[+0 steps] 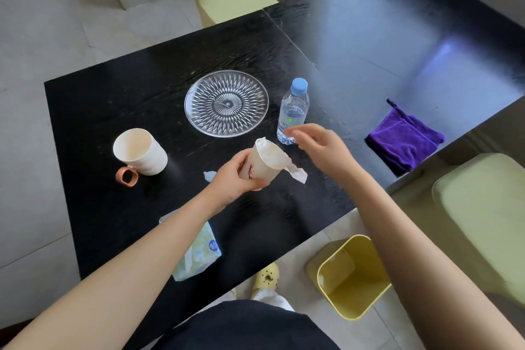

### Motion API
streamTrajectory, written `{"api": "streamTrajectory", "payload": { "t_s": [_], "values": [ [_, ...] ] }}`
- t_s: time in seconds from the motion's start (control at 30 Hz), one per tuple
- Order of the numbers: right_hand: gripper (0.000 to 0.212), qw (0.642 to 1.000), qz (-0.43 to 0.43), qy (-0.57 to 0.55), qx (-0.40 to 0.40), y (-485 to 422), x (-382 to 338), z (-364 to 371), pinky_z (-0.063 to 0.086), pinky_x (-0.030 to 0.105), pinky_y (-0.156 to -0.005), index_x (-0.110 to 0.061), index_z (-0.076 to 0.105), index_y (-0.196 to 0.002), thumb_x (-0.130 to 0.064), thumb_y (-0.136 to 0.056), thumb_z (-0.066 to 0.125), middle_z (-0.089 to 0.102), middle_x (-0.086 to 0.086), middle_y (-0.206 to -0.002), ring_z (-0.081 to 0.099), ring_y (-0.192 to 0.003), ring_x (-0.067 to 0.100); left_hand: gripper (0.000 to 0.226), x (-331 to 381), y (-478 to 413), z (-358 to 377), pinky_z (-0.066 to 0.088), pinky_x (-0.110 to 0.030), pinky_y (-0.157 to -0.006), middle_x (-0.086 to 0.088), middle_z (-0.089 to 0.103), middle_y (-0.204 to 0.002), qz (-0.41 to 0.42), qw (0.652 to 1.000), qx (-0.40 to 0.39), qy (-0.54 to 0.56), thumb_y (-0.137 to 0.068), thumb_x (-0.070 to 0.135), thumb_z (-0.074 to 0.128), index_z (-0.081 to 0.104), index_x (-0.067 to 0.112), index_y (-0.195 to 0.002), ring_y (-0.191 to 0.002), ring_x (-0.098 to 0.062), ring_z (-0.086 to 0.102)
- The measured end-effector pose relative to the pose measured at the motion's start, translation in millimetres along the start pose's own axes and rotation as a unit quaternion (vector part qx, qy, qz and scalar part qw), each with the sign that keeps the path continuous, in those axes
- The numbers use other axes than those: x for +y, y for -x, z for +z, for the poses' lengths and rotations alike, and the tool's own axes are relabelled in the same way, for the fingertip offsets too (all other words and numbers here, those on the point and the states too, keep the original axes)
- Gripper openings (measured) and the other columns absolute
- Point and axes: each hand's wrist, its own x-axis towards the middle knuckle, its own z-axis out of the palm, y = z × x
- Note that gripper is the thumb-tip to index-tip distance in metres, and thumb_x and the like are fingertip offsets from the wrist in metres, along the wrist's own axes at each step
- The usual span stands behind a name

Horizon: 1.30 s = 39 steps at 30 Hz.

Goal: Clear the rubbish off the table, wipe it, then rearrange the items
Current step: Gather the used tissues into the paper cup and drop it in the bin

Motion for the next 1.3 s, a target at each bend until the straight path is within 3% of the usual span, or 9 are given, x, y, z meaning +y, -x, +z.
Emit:
{"api": "streamTrajectory", "payload": {
  "t_s": [0.07,0.2,0.27,0.37,0.5,0.63,1.0,1.13,1.3],
  "values": [
    [0.025,0.995,0.062,-0.075,0.011,2.3,16.0,-4.9,0.048,0.025,-0.094,-0.037,0.060,-0.115,-0.031,-0.094,0.049,0.064,-0.007,-0.122,0.057,-0.104,0.003,0.061,-0.6,0.6,0.9,0.051,-0.016,-0.076,0.006,0.062,-0.119,0.000,1.000,-0.006,0.017,-0.066,0.005,0.080,0.056,0.043,-0.108,-0.110,-0.011,0.058],
    [0.042,0.938,0.229,-0.222,-0.136,17.8,42.5,12.4,0.057,0.033,-0.081,-0.022,0.050,-0.131,-0.044,-0.096,0.042,0.060,0.007,-0.126,0.064,-0.099,0.019,0.064,-2.4,0.7,7.1,0.051,-0.017,-0.078,0.000,0.061,-0.121,0.009,0.999,-0.024,0.045,-0.067,-0.001,0.078,0.054,0.029,-0.119,-0.109,-0.010,0.057],
    [0.042,0.914,0.233,-0.295,-0.152,23.9,47.4,17.7,0.058,0.027,-0.069,-0.012,0.056,-0.126,-0.040,-0.097,0.044,0.066,0.008,-0.107,0.069,-0.081,0.016,0.064,-2.2,0.9,9.1,0.050,-0.019,-0.081,-0.001,0.061,-0.122,0.016,0.999,-0.024,0.037,-0.067,0.000,0.079,0.054,0.030,-0.118,-0.110,-0.011,0.057],
    [0.013,0.931,0.181,-0.318,-0.023,24.7,37.5,15.5,0.054,0.015,-0.056,-0.006,0.065,-0.095,-0.014,-0.093,0.055,0.064,0.007,-0.083,0.063,-0.058,0.002,0.063,-0.6,0.3,11.0,0.050,-0.018,-0.079,-0.001,0.060,-0.122,0.016,1.000,-0.012,0.012,-0.066,0.001,0.080,0.054,0.033,-0.114,-0.111,-0.013,0.057],
    [0.005,0.971,0.083,-0.133,0.183,20.1,9.5,2.8,0.053,0.020,-0.066,-0.011,0.064,-0.077,-0.011,-0.082,0.062,0.066,-0.002,-0.074,0.065,-0.066,0.010,0.063,11.9,-5.4,22.0,0.052,-0.016,-0.074,0.005,0.063,-0.113,0.032,0.998,-0.006,-0.049,-0.064,0.008,0.082,0.054,0.036,-0.113,-0.103,-0.011,0.059],
    [0.032,0.991,0.026,0.115,0.066,26.4,-19.0,0.9,0.042,0.025,-0.066,-0.007,0.068,-0.090,-0.033,-0.093,0.049,0.068,0.005,-0.089,0.059,-0.082,0.020,0.057,30.5,-9.0,38.8,0.052,-0.012,-0.061,0.011,0.065,-0.099,0.056,0.994,-0.009,-0.091,-0.064,0.017,0.082,0.056,0.037,-0.110,-0.087,-0.004,0.060],
    [0.043,0.954,0.033,0.290,-0.073,42.7,-31.3,-16.1,0.041,0.039,-0.092,0.002,0.067,-0.095,-0.038,-0.092,0.050,0.053,0.011,-0.108,0.041,-0.107,0.027,0.054,44.3,2.3,75.2,0.052,-0.013,-0.064,0.015,0.066,-0.097,0.071,0.992,0.025,-0.098,-0.063,0.023,0.081,0.055,0.035,-0.109,-0.083,0.006,0.061],
    [0.035,0.971,0.044,0.229,-0.053,61.6,-27.7,-36.3,0.034,0.030,-0.059,-0.015,0.051,-0.060,-0.034,-0.088,0.058,0.048,0.001,-0.069,0.043,-0.065,0.018,0.056,47.7,8.5,80.8,0.053,-0.020,-0.080,0.000,0.065,-0.108,0.034,0.991,-0.125,0.023,-0.073,0.012,0.076,0.052,0.020,-0.123,-0.099,-0.011,0.062],
    [0.021,0.985,0.015,0.170,-0.004,93.7,-24.2,-54.3,0.049,0.031,-0.076,-0.010,0.067,-0.105,-0.023,-0.091,0.059,0.070,0.007,-0.098,0.061,-0.083,0.016,0.041,49.6,10.8,92.2,0.053,-0.023,-0.079,-0.004,0.064,-0.109,-0.049,0.943,-0.288,0.159,-0.090,0.025,0.048,0.051,0.009,-0.127,-0.097,-0.014,0.062]
  ]
}}
